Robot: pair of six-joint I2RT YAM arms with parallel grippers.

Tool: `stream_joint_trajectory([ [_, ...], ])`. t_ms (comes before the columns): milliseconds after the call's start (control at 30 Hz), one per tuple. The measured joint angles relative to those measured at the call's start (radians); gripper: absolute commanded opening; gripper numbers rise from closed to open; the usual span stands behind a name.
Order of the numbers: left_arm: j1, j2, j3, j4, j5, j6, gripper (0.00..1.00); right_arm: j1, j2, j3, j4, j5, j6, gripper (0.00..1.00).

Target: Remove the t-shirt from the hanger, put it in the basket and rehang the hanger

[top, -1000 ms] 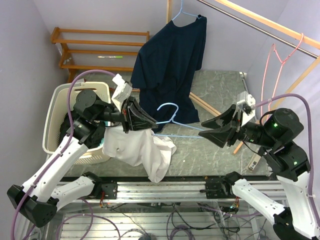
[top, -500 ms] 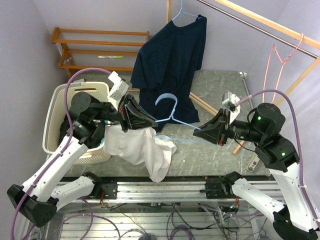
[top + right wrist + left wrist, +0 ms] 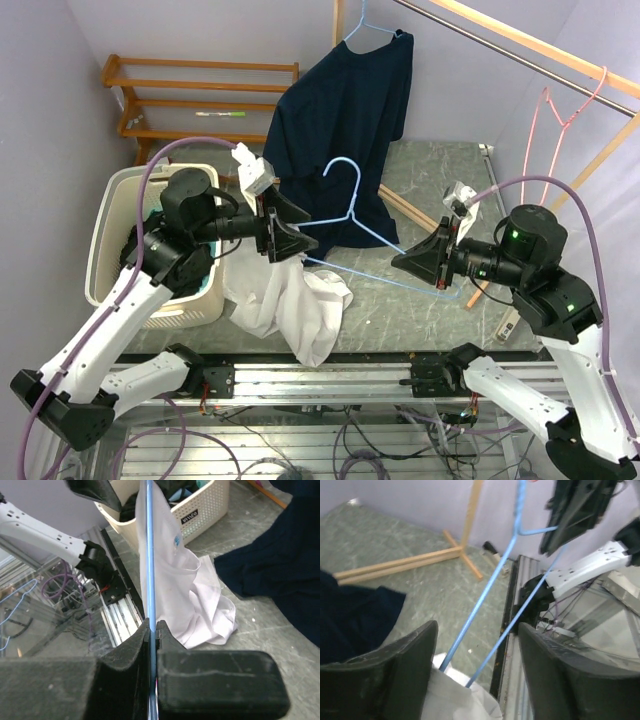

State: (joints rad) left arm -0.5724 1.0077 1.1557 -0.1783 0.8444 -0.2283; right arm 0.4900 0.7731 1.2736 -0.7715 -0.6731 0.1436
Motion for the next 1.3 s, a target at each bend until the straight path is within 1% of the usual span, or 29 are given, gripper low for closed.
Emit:
stream_joint_trajectory([
  [33, 0.0, -0.003, 0.0, -0.035, -0.035, 0.021, 0.98, -0.001, -0.001, 0.001, -0.011, 0.013, 0.002, 0.0],
  [133, -0.001, -0.028, 0.001, -0.134, -0.144, 0.065, 0.99, -0.004, 0.006, 0.011, -0.058, 0.054, 0.01, 0.0],
  [300, -0.002, -0.137, -0.002, -0.259, -0.433, 0.105, 0.99, -0.005, 0.054, 0.045, -0.161, 0.14, 0.039, 0.0],
  [400, -0.002, -0.221, -0.031, -0.274, -0.576, 0.105, 0.99, -0.005, 0.074, 0.06, -0.216, 0.249, 0.07, 0.0],
  [500, -0.002, -0.298, -0.085, -0.274, -0.653, 0.103, 0.98, -0.005, 0.098, 0.111, -0.254, 0.423, 0.113, 0.0],
  [633, -0.003, -0.35, -0.171, -0.266, -0.702, 0.087, 0.96, -0.005, 0.118, 0.198, -0.236, 0.628, 0.159, 0.0],
  [733, -0.003, -0.386, -0.255, -0.264, -0.73, 0.071, 0.97, -0.005, 0.129, 0.23, -0.182, 0.789, 0.192, 0.0],
  [867, -0.003, -0.423, -0.329, -0.264, -0.745, 0.054, 0.97, -0.006, 0.14, 0.225, -0.093, 0.995, 0.232, 0.0],
  [967, -0.003, -0.437, -0.342, -0.267, -0.747, 0.045, 0.96, -0.006, 0.139, 0.181, 0.003, 1.131, 0.257, 0.0],
  [1100, -0.003, -0.45, -0.342, -0.262, -0.747, 0.036, 0.96, -0.006, 0.121, 0.119, 0.095, 1.206, 0.28, 0.0],
  [1300, -0.003, -0.472, -0.346, -0.26, -0.743, 0.027, 0.96, -0.006, 0.093, 0.112, 0.2, 1.215, 0.283, 0.0],
])
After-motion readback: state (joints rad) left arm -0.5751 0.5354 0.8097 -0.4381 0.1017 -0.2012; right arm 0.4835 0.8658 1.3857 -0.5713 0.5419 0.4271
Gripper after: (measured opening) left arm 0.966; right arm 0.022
